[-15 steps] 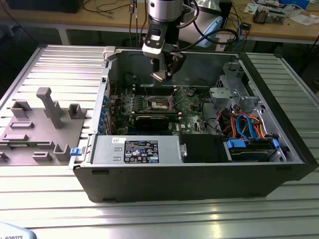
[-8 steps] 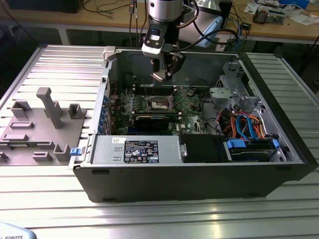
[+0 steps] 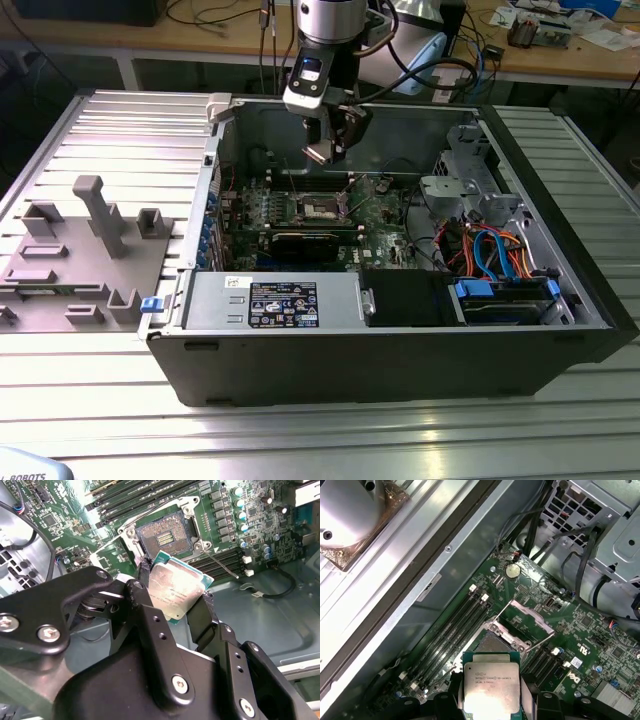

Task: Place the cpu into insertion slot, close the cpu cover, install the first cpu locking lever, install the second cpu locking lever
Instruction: 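Place the cpu into insertion slot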

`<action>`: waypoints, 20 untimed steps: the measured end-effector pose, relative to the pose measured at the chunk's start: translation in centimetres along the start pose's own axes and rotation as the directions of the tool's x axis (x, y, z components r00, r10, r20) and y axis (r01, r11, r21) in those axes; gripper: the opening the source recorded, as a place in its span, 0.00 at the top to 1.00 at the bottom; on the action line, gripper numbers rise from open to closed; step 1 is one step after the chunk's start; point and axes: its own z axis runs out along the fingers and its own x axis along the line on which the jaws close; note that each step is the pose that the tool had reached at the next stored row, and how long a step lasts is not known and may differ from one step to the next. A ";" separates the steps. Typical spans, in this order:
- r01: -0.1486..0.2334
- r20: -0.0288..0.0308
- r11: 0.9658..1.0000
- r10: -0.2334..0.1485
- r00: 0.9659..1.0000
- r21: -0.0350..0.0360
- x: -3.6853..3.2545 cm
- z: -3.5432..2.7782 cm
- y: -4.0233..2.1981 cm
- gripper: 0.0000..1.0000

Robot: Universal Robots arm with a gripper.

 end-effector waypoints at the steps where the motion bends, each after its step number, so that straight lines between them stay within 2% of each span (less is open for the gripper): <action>1: -0.002 0.000 1.000 0.002 1.000 0.000 0.00 0.00 0.00 0.46; 20: -0.042 0.003 0.999 0.042 0.999 -0.001 0.00 0.00 0.00 0.46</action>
